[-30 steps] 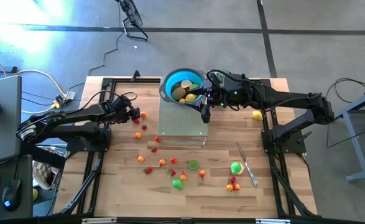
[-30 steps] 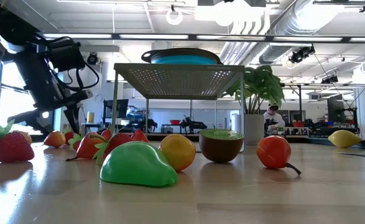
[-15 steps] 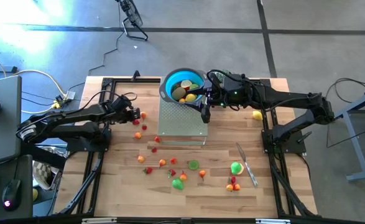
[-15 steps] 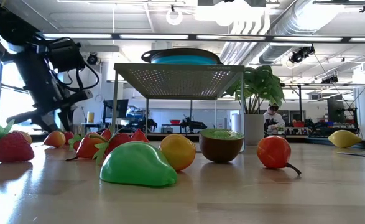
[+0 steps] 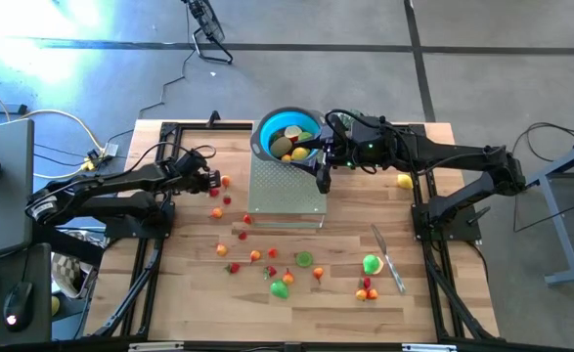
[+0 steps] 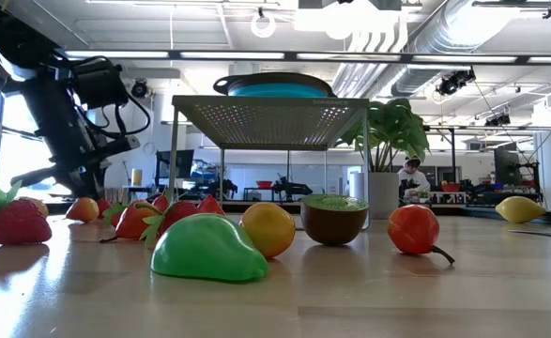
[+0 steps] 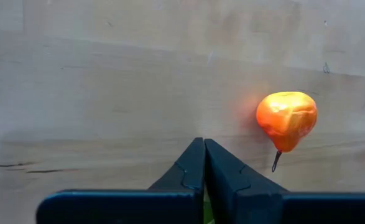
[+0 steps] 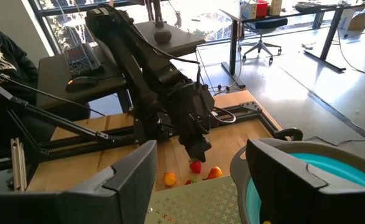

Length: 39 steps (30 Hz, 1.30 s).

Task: Pick & Place Fruit
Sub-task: Put the red strawberry in the blue bowl on the shelf

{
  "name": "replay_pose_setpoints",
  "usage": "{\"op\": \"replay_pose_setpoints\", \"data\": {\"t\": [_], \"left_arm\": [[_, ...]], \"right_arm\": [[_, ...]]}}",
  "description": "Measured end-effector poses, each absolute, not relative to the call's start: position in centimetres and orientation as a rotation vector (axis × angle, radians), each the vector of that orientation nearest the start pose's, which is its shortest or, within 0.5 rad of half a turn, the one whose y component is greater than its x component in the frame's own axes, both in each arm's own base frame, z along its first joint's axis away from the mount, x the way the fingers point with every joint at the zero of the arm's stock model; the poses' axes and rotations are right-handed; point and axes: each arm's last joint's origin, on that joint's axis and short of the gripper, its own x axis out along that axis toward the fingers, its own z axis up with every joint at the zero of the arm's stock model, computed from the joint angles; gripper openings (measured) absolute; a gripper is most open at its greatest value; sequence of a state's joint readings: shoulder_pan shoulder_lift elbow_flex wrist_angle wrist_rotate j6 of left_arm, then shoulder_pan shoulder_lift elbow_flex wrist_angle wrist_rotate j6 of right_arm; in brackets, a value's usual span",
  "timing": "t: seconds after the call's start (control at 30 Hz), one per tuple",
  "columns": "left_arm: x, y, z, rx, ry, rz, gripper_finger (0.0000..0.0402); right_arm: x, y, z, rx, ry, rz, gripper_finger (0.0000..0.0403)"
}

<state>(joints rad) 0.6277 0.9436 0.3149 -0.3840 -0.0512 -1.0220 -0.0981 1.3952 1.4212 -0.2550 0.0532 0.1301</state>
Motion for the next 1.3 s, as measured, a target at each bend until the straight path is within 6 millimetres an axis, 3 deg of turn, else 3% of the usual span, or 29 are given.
{"op": "replay_pose_setpoints", "data": {"t": [0.6,0.97,1.3], "left_arm": [[12.1,8.9,14.0,-1.152,0.626,1.058,0.0007],[12.0,8.9,14.0,-1.131,0.627,1.064,0.0118],[12.0,9.0,15.9,-1.054,0.550,1.022,0.0127]], "right_arm": [[31.0,-3.2,40.8,0.131,0.220,-0.165,0.0239],[31.0,-3.2,40.8,0.131,0.222,-0.162,0.0239],[31.0,-3.2,40.9,0.130,0.205,-0.162,0.0239]]}}
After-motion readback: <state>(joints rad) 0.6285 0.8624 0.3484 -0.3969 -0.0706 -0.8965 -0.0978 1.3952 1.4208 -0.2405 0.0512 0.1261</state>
